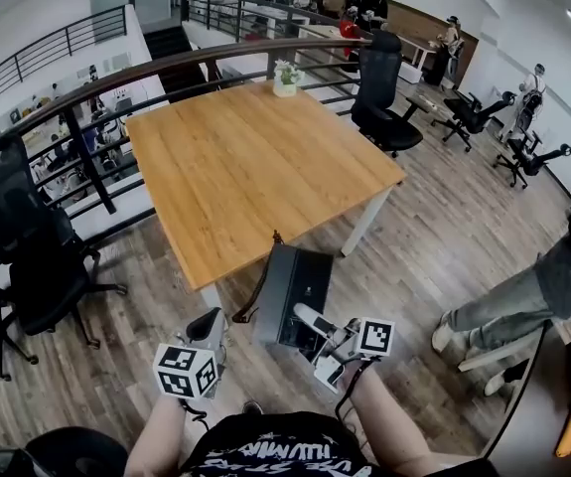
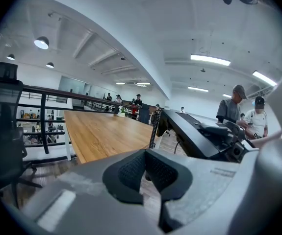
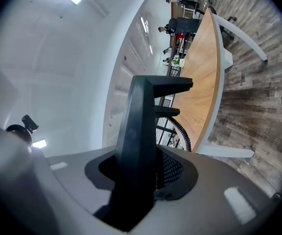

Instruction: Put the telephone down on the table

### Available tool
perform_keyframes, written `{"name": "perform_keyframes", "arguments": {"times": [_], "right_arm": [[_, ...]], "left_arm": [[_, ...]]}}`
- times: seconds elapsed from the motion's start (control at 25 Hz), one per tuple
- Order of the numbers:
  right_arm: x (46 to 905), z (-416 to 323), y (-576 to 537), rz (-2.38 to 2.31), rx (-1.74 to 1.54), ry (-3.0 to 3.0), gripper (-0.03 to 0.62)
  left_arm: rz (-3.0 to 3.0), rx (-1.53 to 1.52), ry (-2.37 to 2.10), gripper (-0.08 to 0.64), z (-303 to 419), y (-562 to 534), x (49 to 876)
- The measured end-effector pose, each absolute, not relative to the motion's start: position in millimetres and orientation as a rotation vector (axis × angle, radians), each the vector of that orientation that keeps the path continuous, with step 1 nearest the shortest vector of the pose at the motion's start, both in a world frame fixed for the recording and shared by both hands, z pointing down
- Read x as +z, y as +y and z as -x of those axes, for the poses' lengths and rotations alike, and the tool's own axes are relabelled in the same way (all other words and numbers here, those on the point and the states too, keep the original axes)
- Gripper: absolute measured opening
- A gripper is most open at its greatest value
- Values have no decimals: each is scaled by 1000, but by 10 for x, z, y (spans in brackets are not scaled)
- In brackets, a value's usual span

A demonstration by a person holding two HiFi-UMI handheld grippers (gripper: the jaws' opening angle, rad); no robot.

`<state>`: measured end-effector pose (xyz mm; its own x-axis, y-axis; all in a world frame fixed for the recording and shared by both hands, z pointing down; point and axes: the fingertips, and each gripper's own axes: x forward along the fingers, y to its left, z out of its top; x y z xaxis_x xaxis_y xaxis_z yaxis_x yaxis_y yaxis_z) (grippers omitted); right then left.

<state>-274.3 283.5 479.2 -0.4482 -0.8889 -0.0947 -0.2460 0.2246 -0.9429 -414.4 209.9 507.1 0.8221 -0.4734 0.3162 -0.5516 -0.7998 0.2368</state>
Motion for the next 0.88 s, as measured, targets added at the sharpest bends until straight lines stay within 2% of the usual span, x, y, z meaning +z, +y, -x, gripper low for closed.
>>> {"name": "perform_keyframes", "arguments": {"times": [0.56, 0.88], "right_arm": [[4753, 2776, 2627, 1043, -1215, 1853, 163], [4937, 2395, 2211, 984, -1269, 1845, 163]], "left_arm": [[-2698, 342, -687, 2, 3916, 1883, 5128], [-2663, 397, -770, 2, 3654, 1602, 5253]]}}
